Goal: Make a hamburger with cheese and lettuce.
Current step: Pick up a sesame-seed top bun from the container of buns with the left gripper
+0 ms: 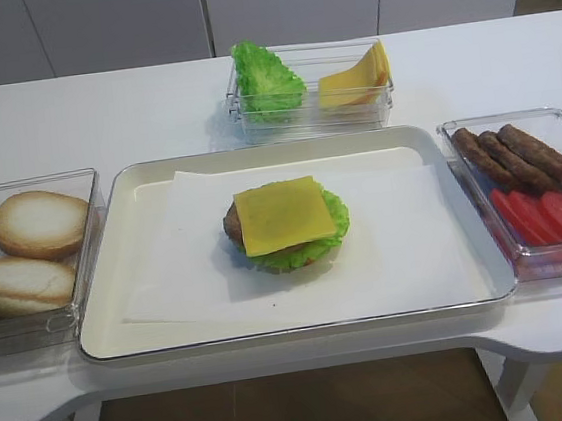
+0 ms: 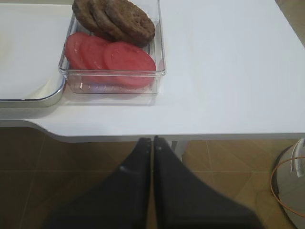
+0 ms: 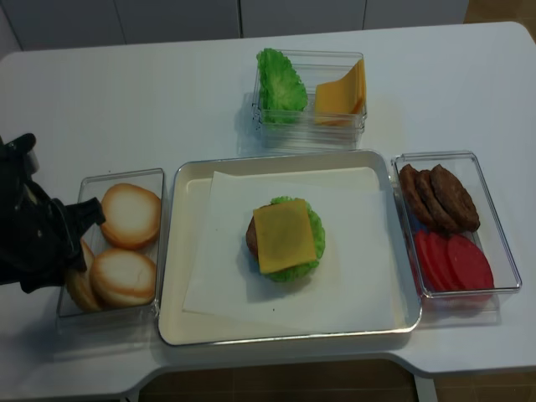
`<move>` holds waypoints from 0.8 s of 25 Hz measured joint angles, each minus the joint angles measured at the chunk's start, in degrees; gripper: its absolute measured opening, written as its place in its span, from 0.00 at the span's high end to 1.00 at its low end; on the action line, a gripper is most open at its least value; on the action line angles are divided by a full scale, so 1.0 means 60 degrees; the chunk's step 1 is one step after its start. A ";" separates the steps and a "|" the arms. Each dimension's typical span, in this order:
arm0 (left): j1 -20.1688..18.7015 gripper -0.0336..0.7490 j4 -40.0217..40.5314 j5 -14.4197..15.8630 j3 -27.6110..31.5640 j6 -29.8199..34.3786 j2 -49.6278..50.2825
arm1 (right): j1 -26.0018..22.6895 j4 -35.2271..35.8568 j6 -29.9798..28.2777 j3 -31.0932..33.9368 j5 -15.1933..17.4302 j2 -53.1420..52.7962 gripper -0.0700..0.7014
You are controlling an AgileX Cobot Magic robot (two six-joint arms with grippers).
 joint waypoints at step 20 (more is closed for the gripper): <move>0.0000 0.69 0.0000 0.0058 0.0000 0.0192 0.0000 | 0.0000 0.0000 0.0037 0.0000 0.0000 0.0000 0.80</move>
